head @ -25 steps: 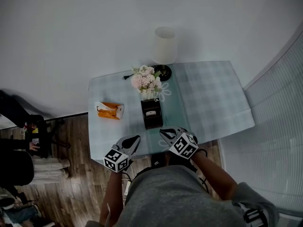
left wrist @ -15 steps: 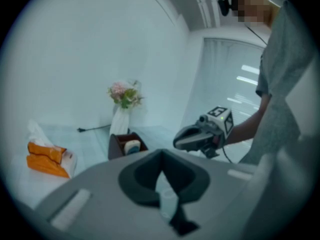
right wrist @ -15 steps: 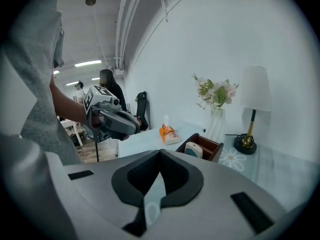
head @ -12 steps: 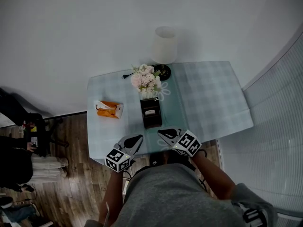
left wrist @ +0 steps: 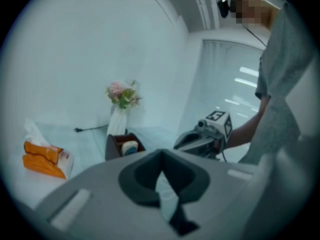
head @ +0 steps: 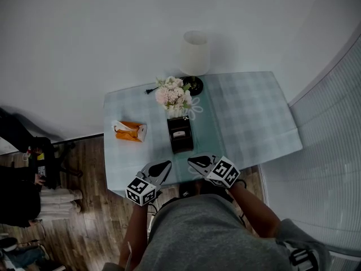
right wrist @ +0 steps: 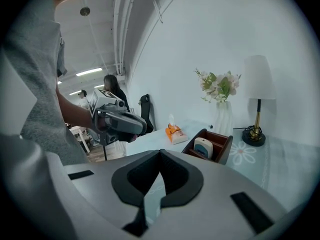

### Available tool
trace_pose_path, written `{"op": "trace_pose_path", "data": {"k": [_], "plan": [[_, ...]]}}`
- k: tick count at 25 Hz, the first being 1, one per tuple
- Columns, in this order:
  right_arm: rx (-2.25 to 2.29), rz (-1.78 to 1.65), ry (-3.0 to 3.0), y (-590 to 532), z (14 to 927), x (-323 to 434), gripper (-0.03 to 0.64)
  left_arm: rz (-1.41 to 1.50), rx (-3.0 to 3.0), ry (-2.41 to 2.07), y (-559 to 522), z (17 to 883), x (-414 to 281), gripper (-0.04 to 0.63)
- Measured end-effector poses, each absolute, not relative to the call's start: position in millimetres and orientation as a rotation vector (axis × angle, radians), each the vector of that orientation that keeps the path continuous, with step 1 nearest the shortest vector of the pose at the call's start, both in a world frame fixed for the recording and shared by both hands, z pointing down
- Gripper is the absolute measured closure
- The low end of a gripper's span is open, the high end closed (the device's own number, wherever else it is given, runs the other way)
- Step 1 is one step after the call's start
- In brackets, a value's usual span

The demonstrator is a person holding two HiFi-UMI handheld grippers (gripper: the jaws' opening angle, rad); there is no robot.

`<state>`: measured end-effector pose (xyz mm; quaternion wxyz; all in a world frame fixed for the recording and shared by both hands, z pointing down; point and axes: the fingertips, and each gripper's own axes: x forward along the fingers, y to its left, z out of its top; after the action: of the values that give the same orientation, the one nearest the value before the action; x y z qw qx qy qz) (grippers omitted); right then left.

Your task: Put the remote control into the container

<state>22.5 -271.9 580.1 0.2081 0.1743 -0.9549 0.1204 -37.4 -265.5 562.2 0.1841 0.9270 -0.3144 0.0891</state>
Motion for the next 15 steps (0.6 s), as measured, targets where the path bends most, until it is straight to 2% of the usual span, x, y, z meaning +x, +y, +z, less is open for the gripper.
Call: {"op": "trace_pose_path", "data": {"k": [15], "plan": [[0.494, 0.381, -2.648, -272.2, 593.2, 24.6, 0.6, 0.254, 2.595, -0.883, -266.4, 569.8, -41.6, 0.595]]}}
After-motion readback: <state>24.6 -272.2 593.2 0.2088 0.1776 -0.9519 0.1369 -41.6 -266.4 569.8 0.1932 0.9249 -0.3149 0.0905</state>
